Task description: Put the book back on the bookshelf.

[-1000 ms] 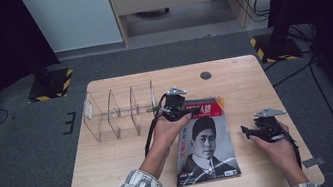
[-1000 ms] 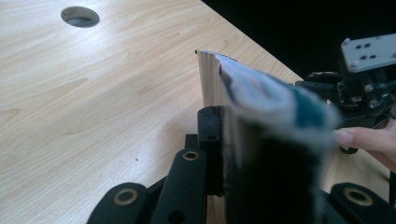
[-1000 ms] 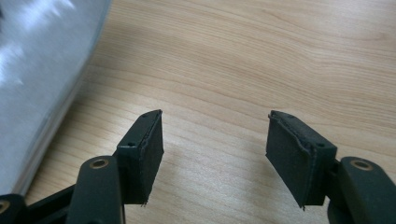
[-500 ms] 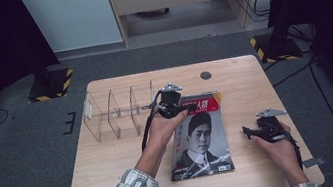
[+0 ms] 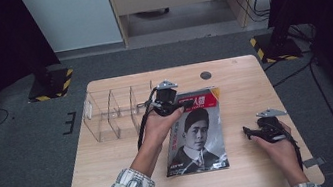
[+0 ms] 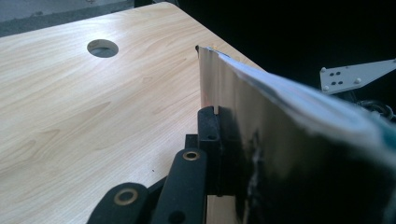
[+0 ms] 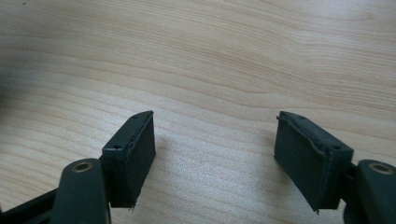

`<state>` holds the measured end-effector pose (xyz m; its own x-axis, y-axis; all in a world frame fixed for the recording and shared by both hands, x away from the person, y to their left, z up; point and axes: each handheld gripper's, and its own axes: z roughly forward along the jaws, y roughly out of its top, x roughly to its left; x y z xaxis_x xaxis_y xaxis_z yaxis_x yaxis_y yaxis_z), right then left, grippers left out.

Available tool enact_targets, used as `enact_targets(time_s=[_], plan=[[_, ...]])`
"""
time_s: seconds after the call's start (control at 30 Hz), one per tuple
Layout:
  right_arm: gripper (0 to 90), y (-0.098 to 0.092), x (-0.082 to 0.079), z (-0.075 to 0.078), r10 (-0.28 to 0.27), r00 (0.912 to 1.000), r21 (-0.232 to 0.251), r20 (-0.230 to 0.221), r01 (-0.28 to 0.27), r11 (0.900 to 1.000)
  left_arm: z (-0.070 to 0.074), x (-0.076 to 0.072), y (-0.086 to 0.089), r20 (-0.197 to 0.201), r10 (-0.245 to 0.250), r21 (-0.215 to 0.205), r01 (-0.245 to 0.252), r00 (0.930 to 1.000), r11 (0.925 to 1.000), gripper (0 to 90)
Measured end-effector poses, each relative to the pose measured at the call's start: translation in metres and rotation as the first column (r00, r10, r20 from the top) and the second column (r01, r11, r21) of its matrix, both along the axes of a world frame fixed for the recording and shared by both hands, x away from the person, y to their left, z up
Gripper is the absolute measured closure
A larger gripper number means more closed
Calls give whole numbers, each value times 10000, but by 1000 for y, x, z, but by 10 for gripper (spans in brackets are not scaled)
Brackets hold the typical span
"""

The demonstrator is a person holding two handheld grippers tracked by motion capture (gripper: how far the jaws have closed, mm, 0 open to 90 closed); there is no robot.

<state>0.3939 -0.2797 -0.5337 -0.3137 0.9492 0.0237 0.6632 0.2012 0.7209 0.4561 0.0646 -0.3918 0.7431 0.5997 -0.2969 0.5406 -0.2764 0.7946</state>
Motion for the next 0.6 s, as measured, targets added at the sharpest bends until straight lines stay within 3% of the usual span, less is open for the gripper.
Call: enact_targets(time_s=[0.6], plan=[[209, 4, -1, -4, -7, 9997, -41, 248, 8, 10000, 19, -3, 15, 401, 244, -261, -234, 9989, 9994, 865]])
